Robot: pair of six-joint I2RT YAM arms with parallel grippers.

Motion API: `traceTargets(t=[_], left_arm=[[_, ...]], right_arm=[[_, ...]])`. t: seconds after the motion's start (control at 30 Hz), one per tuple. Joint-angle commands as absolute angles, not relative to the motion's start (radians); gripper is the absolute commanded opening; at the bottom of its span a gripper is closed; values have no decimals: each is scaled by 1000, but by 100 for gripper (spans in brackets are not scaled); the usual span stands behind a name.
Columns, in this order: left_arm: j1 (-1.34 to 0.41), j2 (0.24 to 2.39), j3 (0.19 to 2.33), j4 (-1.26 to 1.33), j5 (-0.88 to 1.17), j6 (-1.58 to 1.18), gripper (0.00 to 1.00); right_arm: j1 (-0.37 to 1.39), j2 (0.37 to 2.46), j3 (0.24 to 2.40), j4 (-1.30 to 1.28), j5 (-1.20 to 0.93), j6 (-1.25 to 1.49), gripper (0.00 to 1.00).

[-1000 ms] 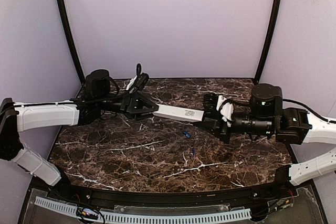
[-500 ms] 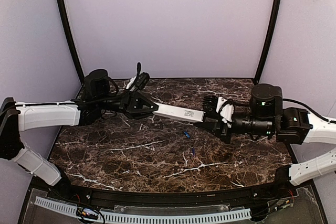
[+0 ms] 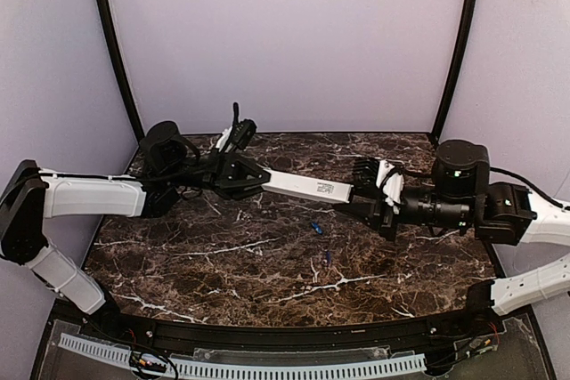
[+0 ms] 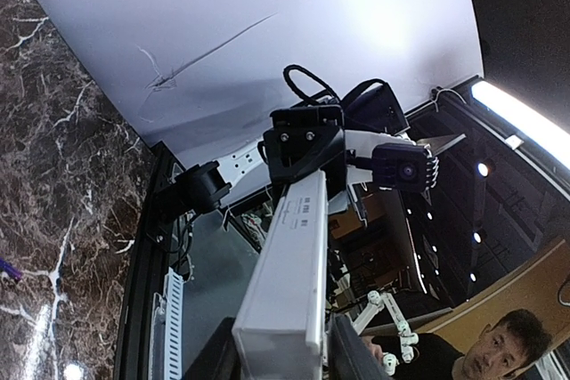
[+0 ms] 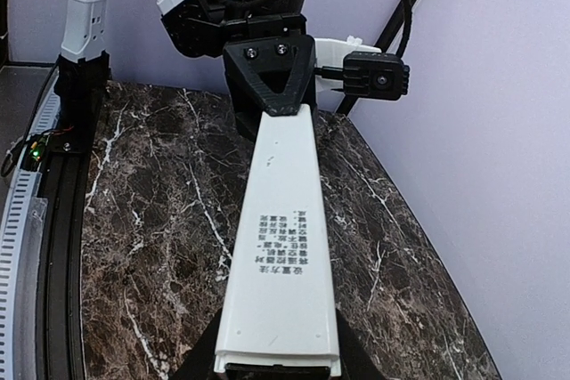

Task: Load the batteries into the remote control
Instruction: Remove the battery cover from the remote control.

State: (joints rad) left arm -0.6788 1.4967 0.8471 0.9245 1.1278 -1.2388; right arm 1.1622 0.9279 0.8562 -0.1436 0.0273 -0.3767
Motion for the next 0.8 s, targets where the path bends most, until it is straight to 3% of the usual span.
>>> traceTargets(t=[0.0, 0.37, 0.77], left_arm=[[-679, 1444, 861, 785, 1114, -1094, 36], [-669, 1417, 867, 657, 1079, -1015, 52], [-657, 1377, 907, 522, 1059, -931, 50]], right_arm=[[1162, 949, 860, -109, 57, -343, 0], [1161, 912, 843, -99, 55, -336, 0], [1162, 914, 834, -132, 62, -325, 0]])
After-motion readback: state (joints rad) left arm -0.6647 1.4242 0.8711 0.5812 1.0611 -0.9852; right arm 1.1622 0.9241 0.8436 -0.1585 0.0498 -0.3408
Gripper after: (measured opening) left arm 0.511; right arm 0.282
